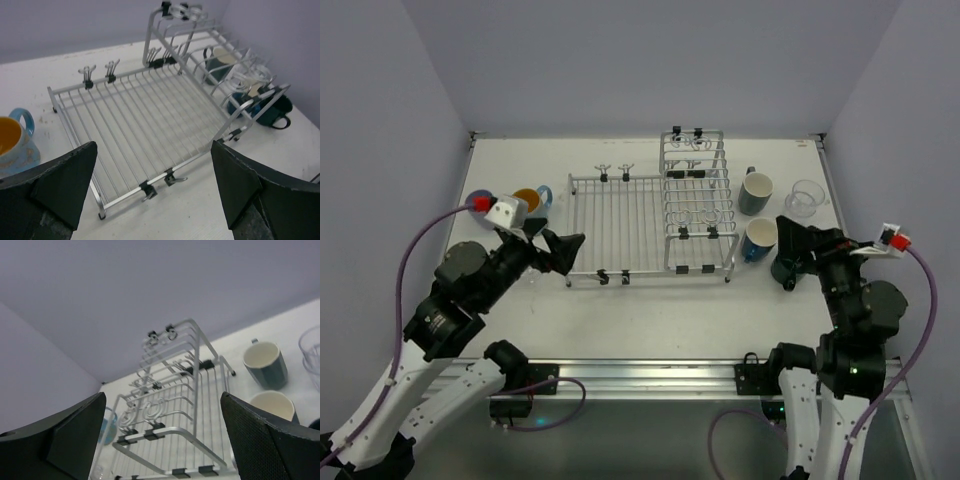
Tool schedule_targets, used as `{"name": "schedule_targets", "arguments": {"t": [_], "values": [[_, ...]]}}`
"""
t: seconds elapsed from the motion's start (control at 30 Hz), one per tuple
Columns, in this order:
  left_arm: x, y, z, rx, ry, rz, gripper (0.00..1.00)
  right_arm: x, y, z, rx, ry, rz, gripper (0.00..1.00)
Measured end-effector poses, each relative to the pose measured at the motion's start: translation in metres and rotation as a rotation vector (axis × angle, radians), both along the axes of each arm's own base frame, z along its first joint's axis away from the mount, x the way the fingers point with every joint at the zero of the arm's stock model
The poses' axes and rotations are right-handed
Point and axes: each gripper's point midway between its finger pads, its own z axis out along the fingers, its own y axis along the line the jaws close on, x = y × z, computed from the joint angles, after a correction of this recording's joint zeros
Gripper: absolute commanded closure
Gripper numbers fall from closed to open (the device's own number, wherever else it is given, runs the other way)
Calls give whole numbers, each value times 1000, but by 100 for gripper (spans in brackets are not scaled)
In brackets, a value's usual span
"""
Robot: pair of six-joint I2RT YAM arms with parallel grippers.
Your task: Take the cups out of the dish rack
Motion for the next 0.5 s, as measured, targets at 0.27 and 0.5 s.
{"name": "schedule_targets", "arguments": {"t": [0.27,0.5], "values": [[-20,12,141,-156,-223,-12,0,-72,14,97,-80,-301,-1,1],[-39,24,187,-219,-319,-19,0,-86,15,107,-117,-334,-9,1]]}}
